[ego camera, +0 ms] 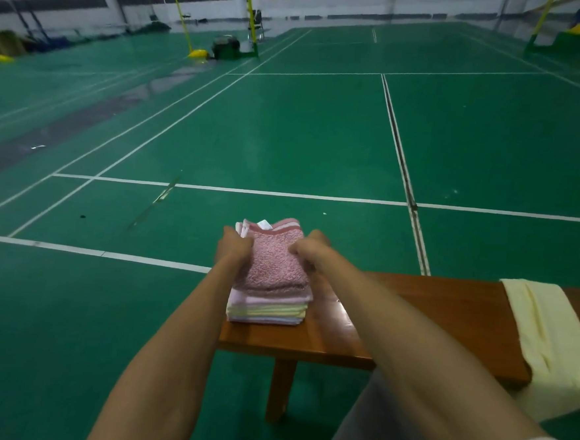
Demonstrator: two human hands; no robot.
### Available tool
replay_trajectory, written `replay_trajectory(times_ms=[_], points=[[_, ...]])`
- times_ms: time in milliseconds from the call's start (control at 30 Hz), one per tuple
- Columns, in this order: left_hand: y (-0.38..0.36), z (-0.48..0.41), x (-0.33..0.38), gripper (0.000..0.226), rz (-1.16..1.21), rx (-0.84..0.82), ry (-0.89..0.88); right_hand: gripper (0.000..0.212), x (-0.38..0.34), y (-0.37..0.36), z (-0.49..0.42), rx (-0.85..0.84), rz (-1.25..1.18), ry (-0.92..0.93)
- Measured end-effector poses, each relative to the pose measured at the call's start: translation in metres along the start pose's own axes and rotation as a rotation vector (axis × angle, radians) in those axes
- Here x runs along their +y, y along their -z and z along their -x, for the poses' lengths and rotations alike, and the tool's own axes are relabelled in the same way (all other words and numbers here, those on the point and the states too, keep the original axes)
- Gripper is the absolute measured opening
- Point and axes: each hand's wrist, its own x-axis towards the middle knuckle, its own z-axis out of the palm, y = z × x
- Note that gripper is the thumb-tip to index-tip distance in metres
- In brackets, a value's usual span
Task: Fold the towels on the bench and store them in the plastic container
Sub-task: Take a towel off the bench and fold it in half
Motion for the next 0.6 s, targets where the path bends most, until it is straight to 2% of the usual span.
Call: replay_trajectory(times_ms=[133,300,400,467,533,600], points=[[-0.008,0.005,-0.014,0.033,0.041,-0.062,-0.015,0.036,0.008,-0.016,-0.002,-0.020,0.088,-0.002],[-0.009,-0.006,-0.016,0.059,0.059,0.034,-0.128,0.047,-0.006,-0.010,-0.002,0.052,0.083,0.015],[-0.008,-0.007,-0.013,0.057,-0.111,0.106,-0.169,0.055,-0.006,-0.011,-0.006,0.032,0.127,-0.004],[-0.011,-0.007,-0.017,0.055,-0.237,0.055,-0.157,0.057,0.001,-0.015,-0.008,0.014,0.221,-0.018],[-0.015,-0.005,-0.024,0.058,-0.323,-0.013,-0.119,0.059,0.008,-0.018,-0.006,0.062,0.285,-0.007],[-0.017,-0.002,-0.027,0.062,-0.406,-0.006,-0.126,0.062,0.011,-0.021,-0.003,0.130,0.335,0.054]])
